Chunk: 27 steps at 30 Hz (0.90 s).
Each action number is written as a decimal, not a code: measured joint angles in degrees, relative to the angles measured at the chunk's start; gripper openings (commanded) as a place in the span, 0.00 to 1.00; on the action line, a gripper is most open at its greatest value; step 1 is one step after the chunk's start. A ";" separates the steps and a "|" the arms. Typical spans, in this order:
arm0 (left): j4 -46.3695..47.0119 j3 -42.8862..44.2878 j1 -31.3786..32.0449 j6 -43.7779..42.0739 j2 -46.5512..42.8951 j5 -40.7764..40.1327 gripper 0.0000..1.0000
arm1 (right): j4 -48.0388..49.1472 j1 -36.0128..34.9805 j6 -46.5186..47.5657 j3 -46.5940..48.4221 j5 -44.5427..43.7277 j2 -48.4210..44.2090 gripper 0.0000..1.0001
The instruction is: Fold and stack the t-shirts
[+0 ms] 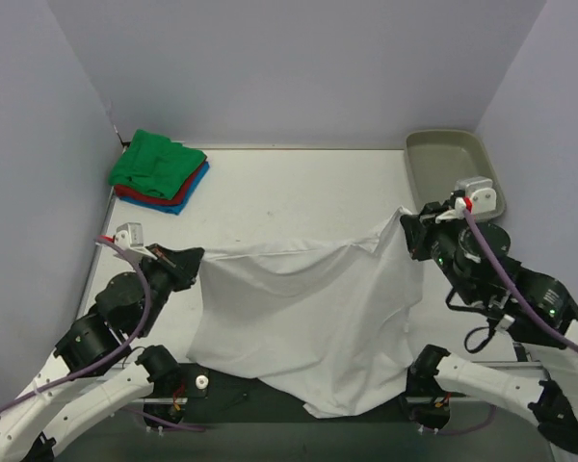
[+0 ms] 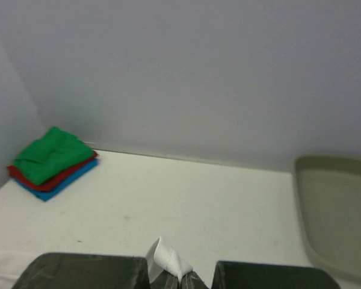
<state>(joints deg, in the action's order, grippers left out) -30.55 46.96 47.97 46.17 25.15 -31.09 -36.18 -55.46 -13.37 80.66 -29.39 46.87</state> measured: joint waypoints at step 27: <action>28.09 6.86 -35.60 0.79 48.98 16.81 0.00 | 26.38 44.63 -7.23 -0.50 39.30 40.98 0.00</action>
<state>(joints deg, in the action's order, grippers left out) -2.46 53.82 12.36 46.96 74.13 -14.28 -9.80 -10.83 -20.60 80.16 9.91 87.85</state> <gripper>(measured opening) 0.025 0.043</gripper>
